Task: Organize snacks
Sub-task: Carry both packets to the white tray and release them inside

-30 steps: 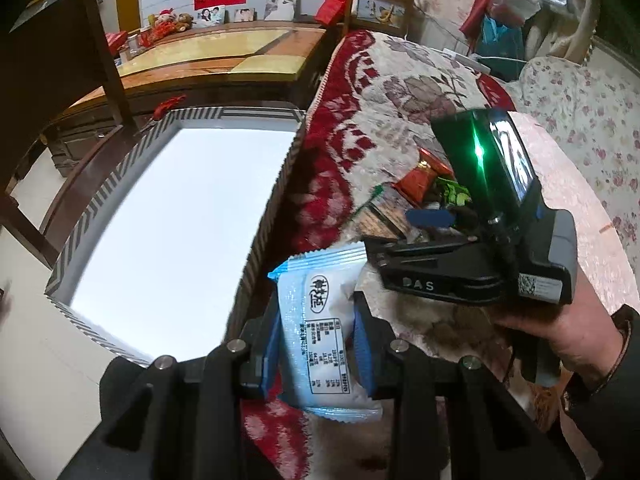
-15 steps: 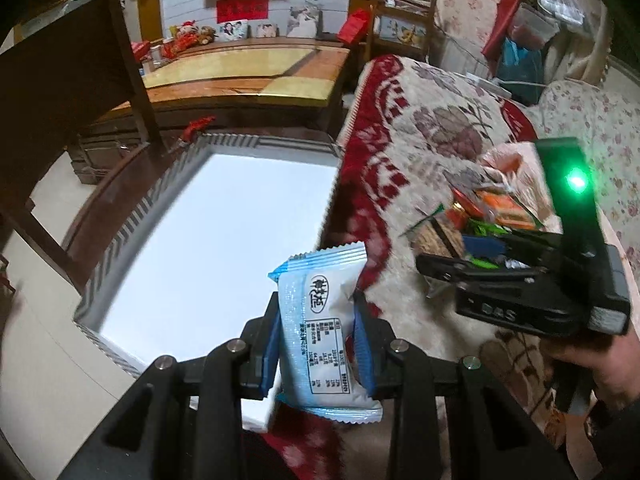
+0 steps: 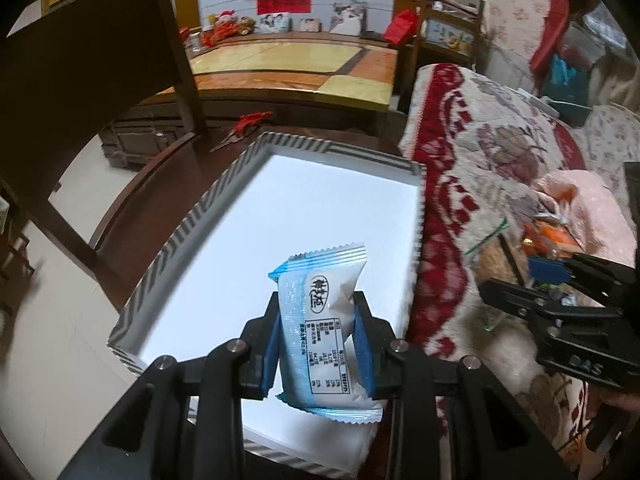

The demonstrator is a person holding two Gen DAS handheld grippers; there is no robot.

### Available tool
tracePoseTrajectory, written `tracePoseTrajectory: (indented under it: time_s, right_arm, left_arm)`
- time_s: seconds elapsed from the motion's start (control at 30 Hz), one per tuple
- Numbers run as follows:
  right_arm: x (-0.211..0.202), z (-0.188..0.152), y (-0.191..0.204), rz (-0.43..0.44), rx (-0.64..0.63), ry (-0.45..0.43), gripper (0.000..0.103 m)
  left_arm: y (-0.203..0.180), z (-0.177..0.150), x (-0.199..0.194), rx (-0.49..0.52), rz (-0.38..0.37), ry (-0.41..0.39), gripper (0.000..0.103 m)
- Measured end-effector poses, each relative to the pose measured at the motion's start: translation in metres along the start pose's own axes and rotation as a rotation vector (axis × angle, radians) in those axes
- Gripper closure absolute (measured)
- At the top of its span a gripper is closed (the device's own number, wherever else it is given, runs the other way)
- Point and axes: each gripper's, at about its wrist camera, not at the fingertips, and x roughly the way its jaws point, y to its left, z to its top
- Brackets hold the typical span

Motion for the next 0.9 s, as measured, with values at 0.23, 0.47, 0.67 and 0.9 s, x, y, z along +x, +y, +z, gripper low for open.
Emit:
tracePoseTrajectory:
  time_s: [0.23, 0.47, 0.67, 0.9]
  right_arm:
    - [0.008, 0.009, 0.016, 0.019, -0.022, 0.007, 0.052]
    - [0.016, 0.022, 0.033, 0.039, -0.05, 0.011, 0.052]
    - [0.036, 0.038, 0.053, 0.069, -0.091, 0.035, 0.052]
    - [0.068, 0.042, 0.072, 0.088, -0.135, 0.102, 0.052]
  left_arm:
    - [0.018, -0.001, 0.012, -0.036, 0.022, 0.022, 0.069]
    - [0.034, 0.0, 0.026, -0.082, 0.04, 0.052, 0.069]
    - [0.049, 0.001, 0.037, -0.124, 0.059, 0.072, 0.069]
    - [0.06, -0.003, 0.051, -0.146, 0.074, 0.106, 0.069]
